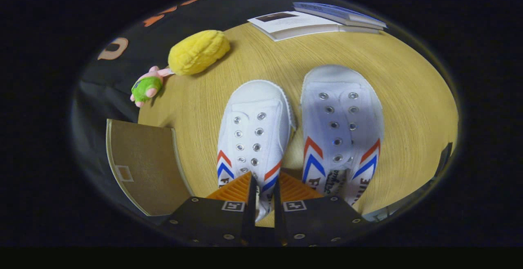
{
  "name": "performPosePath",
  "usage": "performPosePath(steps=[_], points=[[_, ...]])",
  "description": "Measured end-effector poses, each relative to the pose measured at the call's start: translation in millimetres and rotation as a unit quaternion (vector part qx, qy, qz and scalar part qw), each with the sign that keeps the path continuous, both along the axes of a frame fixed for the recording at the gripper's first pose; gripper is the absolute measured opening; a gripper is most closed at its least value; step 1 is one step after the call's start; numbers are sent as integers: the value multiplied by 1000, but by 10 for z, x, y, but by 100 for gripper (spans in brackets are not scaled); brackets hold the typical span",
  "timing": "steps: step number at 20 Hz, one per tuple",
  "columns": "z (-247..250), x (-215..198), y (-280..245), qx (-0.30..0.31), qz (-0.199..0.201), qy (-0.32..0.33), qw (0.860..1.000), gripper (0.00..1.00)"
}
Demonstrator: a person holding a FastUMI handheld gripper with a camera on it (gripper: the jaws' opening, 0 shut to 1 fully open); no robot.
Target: Open the storage box then place both shoes into the box .Put the left shoe in first, then the right shoe, with the right side of both shoes facing outward in a uniform manner.
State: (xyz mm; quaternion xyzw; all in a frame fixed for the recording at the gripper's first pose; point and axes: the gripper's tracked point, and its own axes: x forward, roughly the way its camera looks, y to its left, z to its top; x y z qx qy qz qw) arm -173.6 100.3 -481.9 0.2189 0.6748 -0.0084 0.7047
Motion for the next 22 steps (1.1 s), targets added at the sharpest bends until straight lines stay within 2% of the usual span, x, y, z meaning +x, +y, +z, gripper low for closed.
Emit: performPosePath(steps=[2,8,12,17,22], points=[[26,32,42,14,-16,-9,1000,11],[452,330,298,79,-62,-63,993,8],[1026,632,492,109,-61,-127,984,8],[1699,943,885,142,-16,-190,971,8],[2001,944,1424,155,72,-216,961,8]])
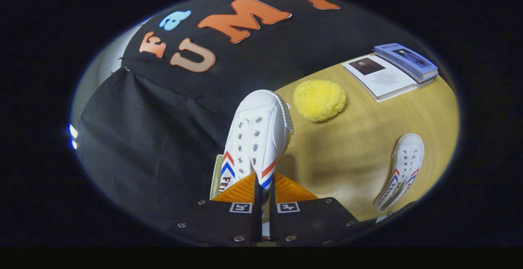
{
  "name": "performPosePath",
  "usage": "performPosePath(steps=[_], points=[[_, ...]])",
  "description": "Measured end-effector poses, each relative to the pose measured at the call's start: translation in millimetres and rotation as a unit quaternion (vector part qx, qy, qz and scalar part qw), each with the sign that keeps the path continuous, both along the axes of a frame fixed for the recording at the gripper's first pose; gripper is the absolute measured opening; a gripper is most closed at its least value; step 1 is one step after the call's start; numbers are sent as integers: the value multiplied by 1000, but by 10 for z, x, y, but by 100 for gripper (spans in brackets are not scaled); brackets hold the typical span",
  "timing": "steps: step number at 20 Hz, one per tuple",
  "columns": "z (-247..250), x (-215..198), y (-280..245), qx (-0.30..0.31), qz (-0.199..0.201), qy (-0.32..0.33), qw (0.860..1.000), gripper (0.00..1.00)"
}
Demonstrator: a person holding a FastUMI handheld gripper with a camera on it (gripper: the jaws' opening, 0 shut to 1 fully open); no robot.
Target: Open the storage box then place both shoes into the box .Put the left shoe in first, then the right shoe, with the right side of both shoes facing outward in a uniform manner.
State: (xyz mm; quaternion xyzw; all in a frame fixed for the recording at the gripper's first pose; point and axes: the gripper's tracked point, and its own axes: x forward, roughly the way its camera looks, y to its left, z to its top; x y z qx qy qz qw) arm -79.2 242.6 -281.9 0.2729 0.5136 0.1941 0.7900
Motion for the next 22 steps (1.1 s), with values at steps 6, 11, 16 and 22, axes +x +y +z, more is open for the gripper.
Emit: performPosePath(steps=[6,11,16,22], points=[[-85,-216,626,-12,87,-4,996,8],[-304,-439,806,-73,158,-21,984,8],[-494,-628,966,-98,217,-22,971,10],[-220,-527,1145,-11,182,-27,983,40]])
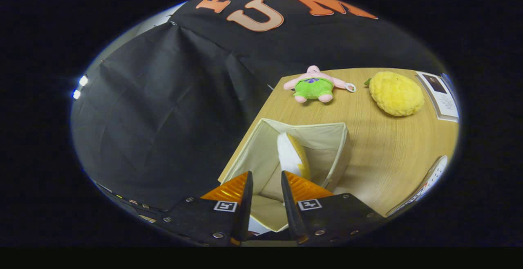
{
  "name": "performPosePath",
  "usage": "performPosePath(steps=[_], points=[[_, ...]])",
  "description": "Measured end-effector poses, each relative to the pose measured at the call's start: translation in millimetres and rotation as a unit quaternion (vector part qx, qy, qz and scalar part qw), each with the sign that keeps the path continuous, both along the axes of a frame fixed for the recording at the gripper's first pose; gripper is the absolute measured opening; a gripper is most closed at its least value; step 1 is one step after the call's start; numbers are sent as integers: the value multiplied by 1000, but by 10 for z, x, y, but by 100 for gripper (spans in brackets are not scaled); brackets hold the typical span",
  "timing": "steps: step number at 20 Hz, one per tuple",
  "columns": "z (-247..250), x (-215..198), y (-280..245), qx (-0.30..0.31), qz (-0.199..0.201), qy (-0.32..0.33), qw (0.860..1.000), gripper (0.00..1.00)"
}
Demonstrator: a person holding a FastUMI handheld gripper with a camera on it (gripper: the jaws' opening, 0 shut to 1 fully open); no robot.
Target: Open the storage box then place both shoes into the box .Put the left shoe in first, then the right shoe, with the right side of both shoes facing outward in a uniform manner.
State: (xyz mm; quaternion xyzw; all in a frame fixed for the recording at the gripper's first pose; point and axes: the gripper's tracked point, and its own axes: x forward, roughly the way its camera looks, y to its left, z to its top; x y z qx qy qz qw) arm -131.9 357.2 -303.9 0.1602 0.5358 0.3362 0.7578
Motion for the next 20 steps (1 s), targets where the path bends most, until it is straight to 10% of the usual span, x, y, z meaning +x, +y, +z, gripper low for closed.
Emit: performPosePath(steps=[8,20], points=[[25,349,-733,-9,-92,-20,995,90],[-735,113,-2797,-163,-242,40,956,98]])
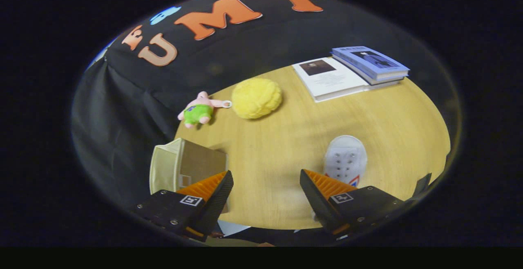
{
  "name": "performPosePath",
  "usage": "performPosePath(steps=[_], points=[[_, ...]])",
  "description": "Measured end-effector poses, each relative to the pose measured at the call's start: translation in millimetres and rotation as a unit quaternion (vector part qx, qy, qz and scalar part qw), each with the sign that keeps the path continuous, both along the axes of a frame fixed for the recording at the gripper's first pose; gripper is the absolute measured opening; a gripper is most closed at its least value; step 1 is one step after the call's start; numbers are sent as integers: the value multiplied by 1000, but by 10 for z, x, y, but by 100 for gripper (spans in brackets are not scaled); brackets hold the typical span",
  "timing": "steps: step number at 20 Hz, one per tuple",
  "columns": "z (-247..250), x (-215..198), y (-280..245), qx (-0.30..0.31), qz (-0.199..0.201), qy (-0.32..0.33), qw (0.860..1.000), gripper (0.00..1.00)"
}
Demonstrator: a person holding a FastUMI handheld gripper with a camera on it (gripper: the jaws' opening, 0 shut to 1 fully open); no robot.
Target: Open the storage box then place both shoes into the box .Put the left shoe in first, then the right shoe, with the right side of both shoes facing outward in a uniform manner.
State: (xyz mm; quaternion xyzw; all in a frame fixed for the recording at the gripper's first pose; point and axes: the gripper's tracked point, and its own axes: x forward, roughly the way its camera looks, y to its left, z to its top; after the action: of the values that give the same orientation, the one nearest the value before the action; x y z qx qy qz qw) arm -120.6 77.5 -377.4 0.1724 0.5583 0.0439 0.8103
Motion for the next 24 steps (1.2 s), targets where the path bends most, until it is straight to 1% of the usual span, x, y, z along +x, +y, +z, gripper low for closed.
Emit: performPosePath(steps=[4,6,10,13,14,19,20,21,22,23,24], points=[[-215,-209,-476,-33,-48,34,998,98],[-317,-334,-695,-48,-65,53,995,98],[-551,-525,-895,-67,-76,86,991,97],[-773,-635,-866,-64,-70,116,989,92],[-838,-660,-875,-67,-72,125,987,86],[-1013,-635,-767,-58,-73,138,986,70],[-1067,-634,-816,-74,-71,141,985,62],[-1069,-643,-818,-73,-74,147,984,56],[-1068,-651,-814,-71,-80,151,983,48],[-1066,-671,-815,-67,-79,153,983,46],[-1055,-674,-828,-63,-78,152,983,41]])
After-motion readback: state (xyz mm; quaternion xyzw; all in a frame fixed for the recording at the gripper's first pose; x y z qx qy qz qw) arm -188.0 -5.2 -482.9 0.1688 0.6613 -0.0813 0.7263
